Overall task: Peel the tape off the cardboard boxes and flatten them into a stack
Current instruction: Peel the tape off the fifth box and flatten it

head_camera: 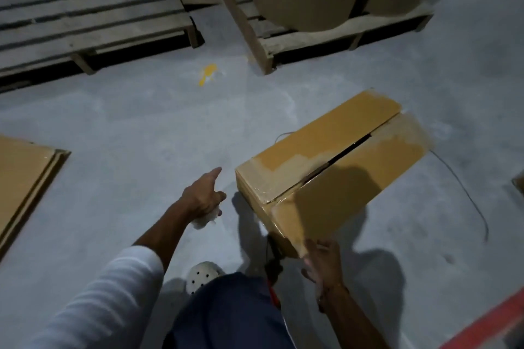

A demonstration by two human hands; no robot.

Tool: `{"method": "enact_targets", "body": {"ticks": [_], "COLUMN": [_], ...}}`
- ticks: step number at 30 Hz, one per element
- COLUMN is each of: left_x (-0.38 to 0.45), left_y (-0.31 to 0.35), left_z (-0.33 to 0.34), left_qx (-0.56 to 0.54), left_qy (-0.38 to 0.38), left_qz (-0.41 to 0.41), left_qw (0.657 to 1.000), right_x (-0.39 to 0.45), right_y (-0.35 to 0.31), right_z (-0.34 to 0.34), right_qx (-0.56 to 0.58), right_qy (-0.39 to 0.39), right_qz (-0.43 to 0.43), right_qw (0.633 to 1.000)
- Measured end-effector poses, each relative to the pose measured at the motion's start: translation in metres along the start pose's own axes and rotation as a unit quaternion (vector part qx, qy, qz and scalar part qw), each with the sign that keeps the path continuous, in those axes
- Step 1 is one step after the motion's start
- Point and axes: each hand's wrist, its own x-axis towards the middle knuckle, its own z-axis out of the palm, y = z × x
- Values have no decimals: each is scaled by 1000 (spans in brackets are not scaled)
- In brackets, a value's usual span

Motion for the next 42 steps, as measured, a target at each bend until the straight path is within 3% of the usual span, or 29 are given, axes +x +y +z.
{"method": "enact_targets", "body": {"ticks": [3,5,8,11,16,23,28,34,38,42], "left_x": [44,69,90,99,74,-60,-184,-331,-405,-451], "left_y": [-9,-9,2,8,35,78,53,-15,-85,-153], "left_z": [16,25,34,36,2,-109,-176,-224,-223,-196], "left_qx": [2,-12,-74,-96,-118,-114,-121,-197,-272,-354], "left_qy": [-6,-8,-26,-35,44,181,263,348,385,398], "left_qz": [-19,-9,7,18,78,189,208,171,82,27], "left_qw": [1000,1000,997,995,989,959,934,901,878,846], "right_x": [3,3,-3,-10,-19,-77,-138,-225,-271,-300], "right_y": [5,6,4,3,-19,-110,-182,-216,-189,-149], "right_z": [6,9,12,13,12,7,17,76,132,170], "right_qx": [13,82,181,142,127,192,133,26,-63,-153], "right_qy": [35,46,4,-63,-82,-146,-213,-331,-395,-401], "right_qz": [-5,5,8,-50,-129,-209,-315,-372,-373,-392], "right_qw": [999,996,983,987,980,948,915,867,837,813]}}
